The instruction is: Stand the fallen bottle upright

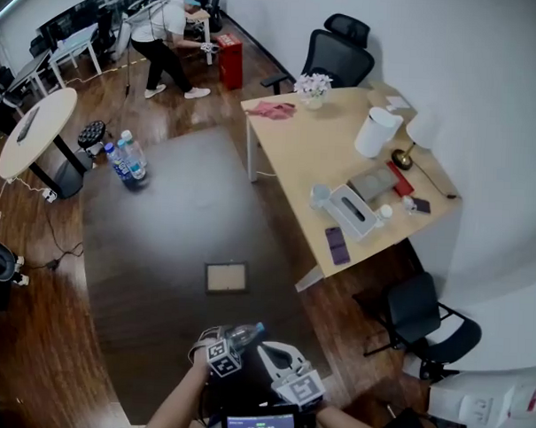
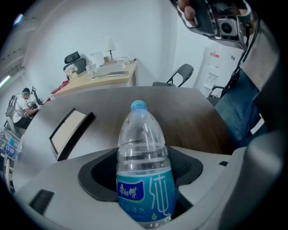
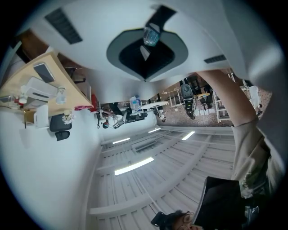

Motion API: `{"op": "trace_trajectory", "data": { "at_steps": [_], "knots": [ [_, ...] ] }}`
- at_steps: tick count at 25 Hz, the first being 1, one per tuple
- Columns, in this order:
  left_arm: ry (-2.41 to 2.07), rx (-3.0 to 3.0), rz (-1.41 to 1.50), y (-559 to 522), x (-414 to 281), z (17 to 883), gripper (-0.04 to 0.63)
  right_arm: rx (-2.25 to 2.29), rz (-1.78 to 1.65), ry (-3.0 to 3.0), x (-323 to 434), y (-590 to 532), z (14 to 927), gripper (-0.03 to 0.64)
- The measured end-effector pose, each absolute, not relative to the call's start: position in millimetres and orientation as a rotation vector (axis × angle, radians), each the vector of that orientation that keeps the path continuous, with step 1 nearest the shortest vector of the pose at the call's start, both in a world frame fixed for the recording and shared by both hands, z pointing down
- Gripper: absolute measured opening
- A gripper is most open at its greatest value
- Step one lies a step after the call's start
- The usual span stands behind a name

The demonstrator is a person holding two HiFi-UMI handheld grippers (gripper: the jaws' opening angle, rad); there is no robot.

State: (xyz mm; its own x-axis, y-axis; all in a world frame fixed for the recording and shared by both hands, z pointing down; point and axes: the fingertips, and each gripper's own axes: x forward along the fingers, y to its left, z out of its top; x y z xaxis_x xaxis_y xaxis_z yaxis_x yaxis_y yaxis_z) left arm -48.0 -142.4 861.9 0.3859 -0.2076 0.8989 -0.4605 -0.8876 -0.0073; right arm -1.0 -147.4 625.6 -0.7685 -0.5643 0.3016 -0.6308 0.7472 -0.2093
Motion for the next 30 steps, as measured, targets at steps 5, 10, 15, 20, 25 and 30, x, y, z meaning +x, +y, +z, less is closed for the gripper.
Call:
{"op": "trace_trajectory", "data": {
  "at_steps": [5, 10, 15, 20, 25, 30],
  "knots": [
    [-0.624, 2.416, 1.400, -145.9, -49.8, 855.2, 0.319, 0.960, 0.440, -2.725, 6.0, -146.5, 625.8, 0.020],
    [-0.899, 2.532, 0.916, -161.3, -52.6, 799.4, 0.316, 0.969, 0.439, -2.719, 14.0, -139.7, 623.7, 0.020],
    [-1.103, 2.607, 0.475, -147.4, -69.6, 758.0, 0.314, 0.974, 0.436, -2.713, 18.3, -123.6, 620.0, 0.020],
    [-1.314, 2.583, 0.319, -124.4, -91.3, 750.6, 0.314, 0.912, 0.385, -2.684, 12.1, -107.1, 622.3, 0.020],
    [-1.420, 2.605, 0.250, -103.1, -102.9, 747.2, 0.318, 0.906, 0.452, -2.688, -4.1, -94.8, 622.6, 0.020],
    [-1.432, 2.629, 0.227, -76.3, -113.2, 752.6, 0.322, 0.872, 0.422, -2.664, -16.5, -84.1, 627.1, 0.020]
  ]
}}
